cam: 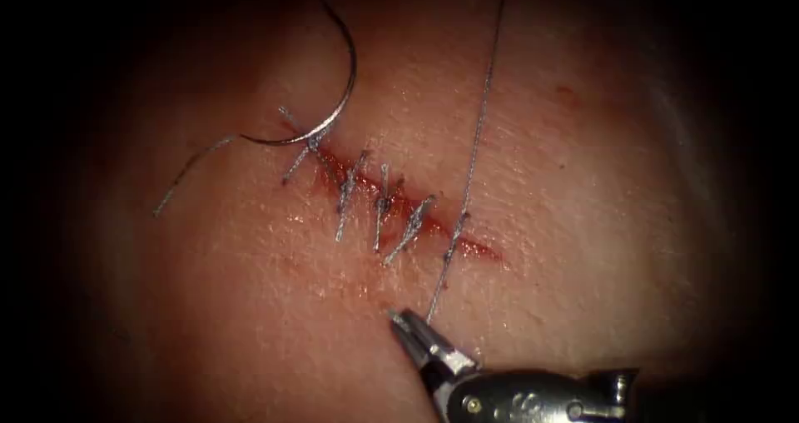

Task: Wound Closure

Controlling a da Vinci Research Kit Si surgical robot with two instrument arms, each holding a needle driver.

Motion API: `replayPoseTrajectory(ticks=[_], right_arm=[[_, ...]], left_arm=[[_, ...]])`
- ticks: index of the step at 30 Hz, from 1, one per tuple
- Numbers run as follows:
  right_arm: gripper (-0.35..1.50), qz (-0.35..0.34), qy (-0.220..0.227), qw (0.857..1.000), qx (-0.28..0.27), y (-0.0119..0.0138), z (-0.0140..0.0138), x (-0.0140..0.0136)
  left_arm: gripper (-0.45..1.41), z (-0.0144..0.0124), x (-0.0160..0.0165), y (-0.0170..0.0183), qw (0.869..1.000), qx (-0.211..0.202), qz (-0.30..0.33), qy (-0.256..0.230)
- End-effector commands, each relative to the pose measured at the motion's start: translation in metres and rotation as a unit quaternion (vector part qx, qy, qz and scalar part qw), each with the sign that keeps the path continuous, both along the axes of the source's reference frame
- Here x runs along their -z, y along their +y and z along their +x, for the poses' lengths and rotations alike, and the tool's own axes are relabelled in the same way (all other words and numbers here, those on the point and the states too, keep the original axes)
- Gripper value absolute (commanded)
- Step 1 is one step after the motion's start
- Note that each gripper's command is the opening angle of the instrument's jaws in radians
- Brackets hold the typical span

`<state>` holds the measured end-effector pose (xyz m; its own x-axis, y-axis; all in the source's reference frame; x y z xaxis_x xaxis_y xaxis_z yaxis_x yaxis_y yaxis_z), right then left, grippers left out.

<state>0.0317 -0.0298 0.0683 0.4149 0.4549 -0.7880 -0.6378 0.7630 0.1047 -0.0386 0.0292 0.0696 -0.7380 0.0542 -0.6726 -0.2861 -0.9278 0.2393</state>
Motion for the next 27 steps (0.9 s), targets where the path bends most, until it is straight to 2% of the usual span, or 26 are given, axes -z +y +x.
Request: replayPoseTrajectory(ticks=[1, 8, 16, 20, 22, 25, 27], right_arm=[[-0.35, 0.005, 0.001, 1.0, 0.009, -0.0016, 0.0008, -0.0004], [-0.35, 0.009, 0.003, 1.0, 0.03, -0.0032, 0.0012, -0.0001], [-0.35, 0.009, 0.002, 0.999, 0.035, -0.0031, 0.0014, -0.0002], [-0.35, 0.0, 0.019, 0.999, 0.032, -0.0025, 0.001, 0.0002], [0.24, -0.007, 0.027, 0.999, 0.028, -0.0022, 0.0008, 0.0006], [0.74, -0.01, 0.032, 0.999, 0.037, -0.002, 0.0001, 0.0013], [0.91, -0.008, 0.036, 0.999, 0.04, -0.0019, -0.0006, 0.0018]], left_arm=[[-0.45, -0.0007, -0.0005, 0.0006, 1.0, -0.003, -0.004, 0.0], [-0.45, -0.0006, -0.001, 0.0012, 1.0, -0.004, -0.007, 0.001], [-0.45, -0.0005, -0.0009, 0.0012, 1.0, -0.002, -0.01, -0.001], [-0.45, -0.0004, -0.0003, -0.0003, 1.0, -0.004, -0.01, -0.003], [-0.45, 0.0, 0.0002, -0.0015, 1.0, -0.019, 0.002, 0.003], [-0.45, 0.0009, 0.0012, -0.0037, 0.999, -0.044, 0.021, 0.016], [-0.45, 0.0016, 0.0019, -0.0051, 0.998, -0.05, 0.024, 0.019]])
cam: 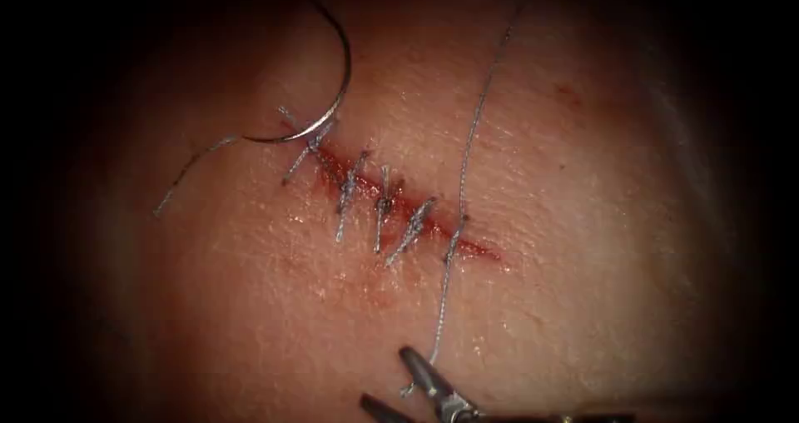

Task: Wound Closure

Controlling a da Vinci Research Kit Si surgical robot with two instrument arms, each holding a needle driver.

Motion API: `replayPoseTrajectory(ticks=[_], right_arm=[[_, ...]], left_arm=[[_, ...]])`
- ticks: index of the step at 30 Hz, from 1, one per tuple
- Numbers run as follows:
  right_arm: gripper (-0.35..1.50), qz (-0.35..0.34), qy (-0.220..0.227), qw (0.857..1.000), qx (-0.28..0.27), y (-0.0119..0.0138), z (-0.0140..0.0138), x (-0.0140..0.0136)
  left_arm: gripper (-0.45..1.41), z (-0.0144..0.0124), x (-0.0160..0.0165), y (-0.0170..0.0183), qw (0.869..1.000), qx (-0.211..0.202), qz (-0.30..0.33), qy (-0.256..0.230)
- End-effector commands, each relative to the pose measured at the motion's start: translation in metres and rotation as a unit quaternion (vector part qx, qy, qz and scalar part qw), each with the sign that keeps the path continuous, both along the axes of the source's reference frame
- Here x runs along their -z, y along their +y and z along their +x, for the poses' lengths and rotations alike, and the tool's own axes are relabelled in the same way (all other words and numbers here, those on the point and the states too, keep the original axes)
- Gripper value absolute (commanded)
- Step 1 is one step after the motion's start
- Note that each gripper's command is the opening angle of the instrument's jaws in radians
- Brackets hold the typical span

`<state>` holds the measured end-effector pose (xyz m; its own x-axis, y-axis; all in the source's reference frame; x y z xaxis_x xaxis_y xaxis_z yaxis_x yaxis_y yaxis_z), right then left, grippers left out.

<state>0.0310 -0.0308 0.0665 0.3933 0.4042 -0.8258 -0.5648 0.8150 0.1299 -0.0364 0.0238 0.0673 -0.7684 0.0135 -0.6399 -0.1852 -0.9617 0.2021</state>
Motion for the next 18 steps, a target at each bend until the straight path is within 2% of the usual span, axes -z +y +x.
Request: replayPoseTrajectory(ticks=[1, 7, 13, 15, 16, 18], right_arm=[[0.98, 0.005, 0.002, 1.0, 0.001, -0.0008, -0.0003, 0.0003], [1.1, 0.016, 0.017, 1.0, 0.019, -0.0004, -0.0025, 0.0024], [0.95, 0.03, 0.027, 0.998, 0.04, 0.0009, -0.0036, 0.0047], [0.64, 0.029, 0.037, 0.998, 0.032, 0.0029, -0.0038, 0.0051], [0.31, 0.029, 0.041, 0.998, 0.029, 0.0038, -0.0039, 0.0051], [-0.15, 0.031, 0.044, 0.998, 0.03, 0.0053, -0.0041, 0.0048]], left_arm=[[-0.45, -0.0001, 0.0001, -0.0006, 1.0, -0.006, 0.001, -0.003], [-0.45, 0.0027, 0.0027, -0.0051, 1.0, -0.022, 0.007, 0.002], [-0.45, 0.0049, 0.005, -0.0094, 0.999, -0.032, 0.008, 0.003], [-0.45, 0.0059, 0.0063, -0.0118, 0.999, -0.036, 0.008, 0.003], [-0.45, 0.0062, 0.0068, -0.0127, 0.999, -0.037, 0.008, 0.004], [-0.45, 0.0066, 0.0075, -0.0142, 0.999, -0.039, 0.009, 0.006]])
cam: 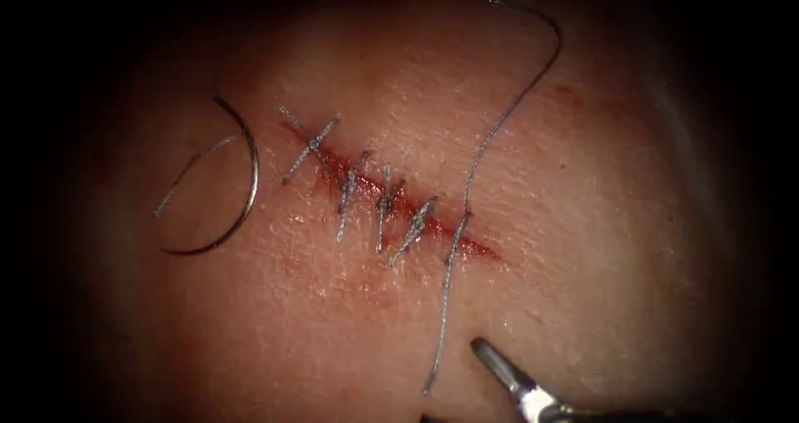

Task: Wound Closure

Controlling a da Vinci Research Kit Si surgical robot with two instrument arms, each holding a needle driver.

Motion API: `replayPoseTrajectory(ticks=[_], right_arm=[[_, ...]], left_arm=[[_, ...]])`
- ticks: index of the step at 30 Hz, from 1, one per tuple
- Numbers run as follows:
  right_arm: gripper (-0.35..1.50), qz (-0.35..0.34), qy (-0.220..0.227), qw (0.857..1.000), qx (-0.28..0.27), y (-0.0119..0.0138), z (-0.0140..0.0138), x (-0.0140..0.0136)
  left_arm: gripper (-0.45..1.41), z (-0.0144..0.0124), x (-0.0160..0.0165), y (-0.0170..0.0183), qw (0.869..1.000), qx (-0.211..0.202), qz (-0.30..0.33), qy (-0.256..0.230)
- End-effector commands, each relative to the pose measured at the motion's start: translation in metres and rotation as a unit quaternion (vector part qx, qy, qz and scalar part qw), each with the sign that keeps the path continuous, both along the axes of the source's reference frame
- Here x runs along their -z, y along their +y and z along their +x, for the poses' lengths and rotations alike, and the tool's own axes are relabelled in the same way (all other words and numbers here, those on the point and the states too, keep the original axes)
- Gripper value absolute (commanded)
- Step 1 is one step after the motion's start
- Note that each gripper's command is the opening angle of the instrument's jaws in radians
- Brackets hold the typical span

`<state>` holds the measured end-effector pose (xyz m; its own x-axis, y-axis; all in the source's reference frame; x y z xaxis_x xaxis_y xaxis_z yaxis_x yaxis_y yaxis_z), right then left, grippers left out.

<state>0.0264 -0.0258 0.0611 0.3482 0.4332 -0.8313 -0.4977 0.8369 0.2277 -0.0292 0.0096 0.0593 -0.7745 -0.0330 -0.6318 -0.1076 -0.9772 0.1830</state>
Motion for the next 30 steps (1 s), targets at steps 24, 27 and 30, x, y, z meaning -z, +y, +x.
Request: replayPoseTrajectory(ticks=[24, 27, 30], right_arm=[[-0.35, -0.015, 0.121, 0.992, -0.001, 0.0138, -0.0006, -0.0085], [-0.35, -0.003, 0.176, 0.984, 0.014, 0.0143, -0.0006, -0.0083], [-0.35, 0.003, 0.206, 0.978, 0.031, 0.0149, -0.0005, -0.0079]], left_arm=[[-0.45, -0.0028, -0.002, -0.0146, 0.999, -0.014, -0.022, -0.026], [-0.45, -0.0031, -0.0032, -0.0151, 0.999, -0.014, -0.019, -0.026], [-0.45, -0.0035, -0.0045, -0.0157, 0.999, -0.016, -0.016, -0.025]])
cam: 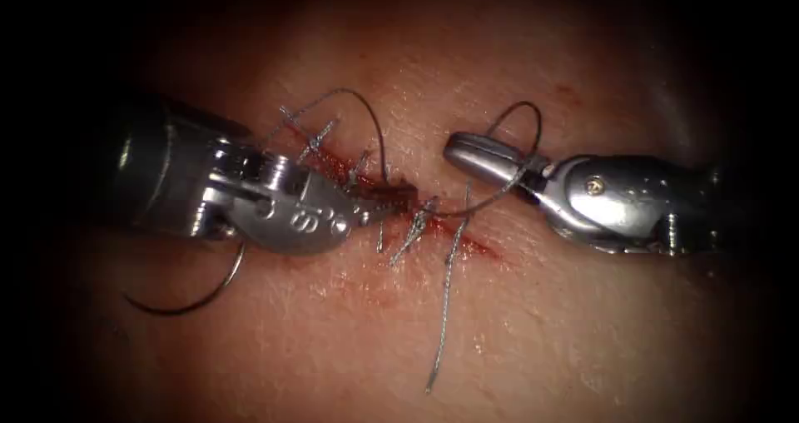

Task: Wound Closure

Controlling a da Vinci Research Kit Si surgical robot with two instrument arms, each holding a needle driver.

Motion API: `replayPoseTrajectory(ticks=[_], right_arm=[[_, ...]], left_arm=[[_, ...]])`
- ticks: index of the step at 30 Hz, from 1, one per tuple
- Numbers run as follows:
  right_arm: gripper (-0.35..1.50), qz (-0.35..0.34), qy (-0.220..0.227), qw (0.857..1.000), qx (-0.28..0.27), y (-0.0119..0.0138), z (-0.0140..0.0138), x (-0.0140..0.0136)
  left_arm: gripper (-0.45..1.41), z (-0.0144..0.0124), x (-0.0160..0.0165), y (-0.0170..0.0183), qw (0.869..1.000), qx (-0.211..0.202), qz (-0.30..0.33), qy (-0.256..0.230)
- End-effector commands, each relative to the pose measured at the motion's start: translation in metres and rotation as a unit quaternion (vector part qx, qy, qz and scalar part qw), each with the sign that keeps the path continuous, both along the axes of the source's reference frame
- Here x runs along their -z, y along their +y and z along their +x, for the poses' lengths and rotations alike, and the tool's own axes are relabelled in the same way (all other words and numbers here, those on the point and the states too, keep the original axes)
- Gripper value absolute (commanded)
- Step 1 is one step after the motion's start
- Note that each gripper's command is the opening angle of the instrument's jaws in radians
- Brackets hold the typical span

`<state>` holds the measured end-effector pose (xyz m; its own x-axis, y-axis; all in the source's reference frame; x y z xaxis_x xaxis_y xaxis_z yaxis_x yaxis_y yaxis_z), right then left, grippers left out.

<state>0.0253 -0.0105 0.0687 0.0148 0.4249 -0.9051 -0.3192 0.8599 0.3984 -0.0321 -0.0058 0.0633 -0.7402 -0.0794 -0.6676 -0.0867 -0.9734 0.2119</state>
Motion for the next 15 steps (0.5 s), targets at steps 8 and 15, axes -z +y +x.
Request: replayPoseTrajectory(ticks=[8, 15], right_arm=[[-0.35, 0.008, 0.083, 0.992, 0.09, 0.0004, 0.0019, -0.0004], [-0.35, 0.009, 0.116, 0.974, 0.194, -0.0004, 0.0023, -0.001]], left_arm=[[-0.45, -0.0027, -0.0023, 0.0002, 1.0, -0.007, 0.007, -0.003], [-0.45, -0.0033, -0.0022, 0.0011, 1.0, -0.009, 0.009, -0.007]])
